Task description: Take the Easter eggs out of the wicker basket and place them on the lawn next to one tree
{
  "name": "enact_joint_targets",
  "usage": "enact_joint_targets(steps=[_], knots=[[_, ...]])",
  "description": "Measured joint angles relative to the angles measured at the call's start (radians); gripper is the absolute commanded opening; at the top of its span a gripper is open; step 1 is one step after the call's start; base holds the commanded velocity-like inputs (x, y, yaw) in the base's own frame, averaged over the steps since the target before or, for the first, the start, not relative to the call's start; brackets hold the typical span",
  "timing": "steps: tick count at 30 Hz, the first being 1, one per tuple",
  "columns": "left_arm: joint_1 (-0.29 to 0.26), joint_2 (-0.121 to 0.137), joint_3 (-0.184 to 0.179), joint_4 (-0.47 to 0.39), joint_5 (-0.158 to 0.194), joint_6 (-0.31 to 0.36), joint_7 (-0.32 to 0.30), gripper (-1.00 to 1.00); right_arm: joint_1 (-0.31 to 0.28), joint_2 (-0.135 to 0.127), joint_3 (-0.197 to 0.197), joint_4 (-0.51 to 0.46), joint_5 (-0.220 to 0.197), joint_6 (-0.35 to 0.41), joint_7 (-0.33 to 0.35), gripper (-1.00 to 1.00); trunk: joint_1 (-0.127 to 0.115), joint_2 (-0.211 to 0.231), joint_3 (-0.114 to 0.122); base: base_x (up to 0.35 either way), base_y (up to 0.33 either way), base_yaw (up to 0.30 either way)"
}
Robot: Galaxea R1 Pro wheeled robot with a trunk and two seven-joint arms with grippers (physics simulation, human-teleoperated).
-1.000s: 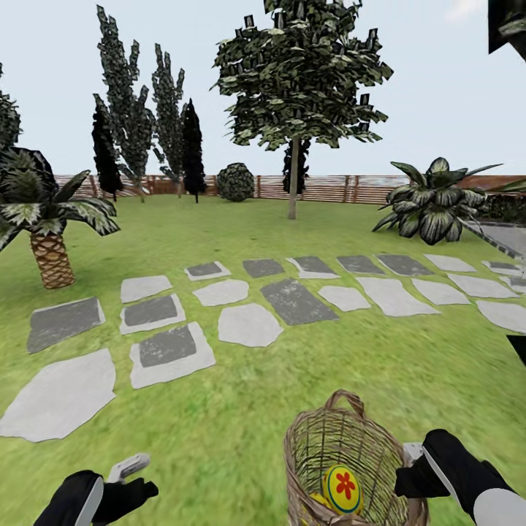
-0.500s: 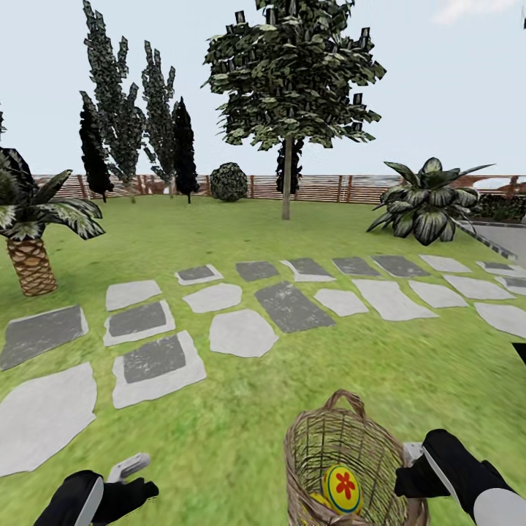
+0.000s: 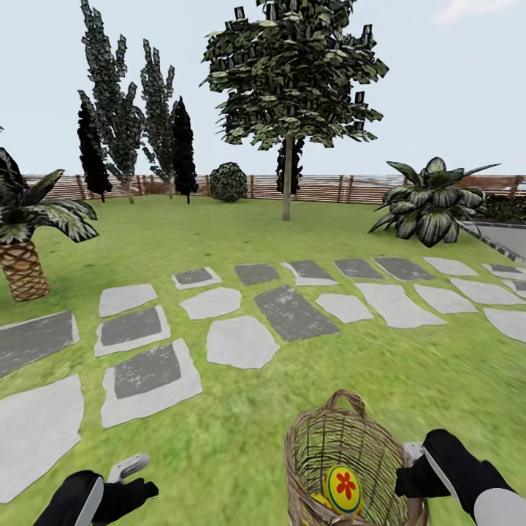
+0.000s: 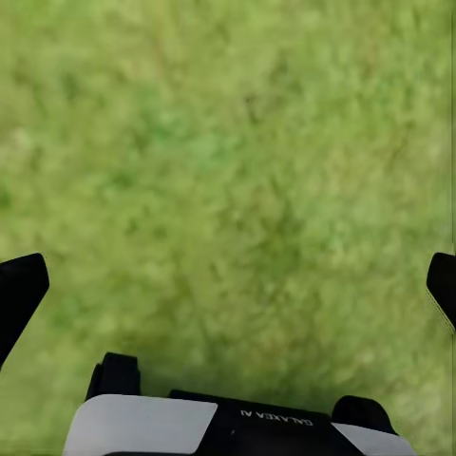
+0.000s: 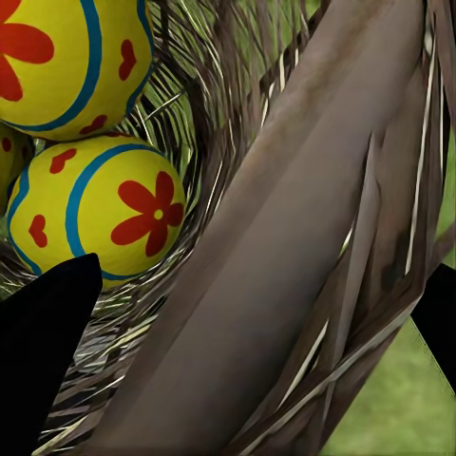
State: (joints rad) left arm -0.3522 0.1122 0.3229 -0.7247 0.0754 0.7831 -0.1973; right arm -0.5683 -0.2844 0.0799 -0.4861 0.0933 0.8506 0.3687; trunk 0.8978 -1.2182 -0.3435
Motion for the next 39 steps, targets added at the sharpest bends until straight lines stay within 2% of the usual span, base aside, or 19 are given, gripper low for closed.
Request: enact_joint_targets(steps=[39], knots=[[0.000, 0.000, 0.000, 0.000, 0.000, 0.000, -0.002, 1.00, 0.000, 0.000, 0.000, 0.000, 0.000, 0.000, 0.000, -1.00, 0.000, 0.000, 0.000, 0.337, 0.000, 0.000]])
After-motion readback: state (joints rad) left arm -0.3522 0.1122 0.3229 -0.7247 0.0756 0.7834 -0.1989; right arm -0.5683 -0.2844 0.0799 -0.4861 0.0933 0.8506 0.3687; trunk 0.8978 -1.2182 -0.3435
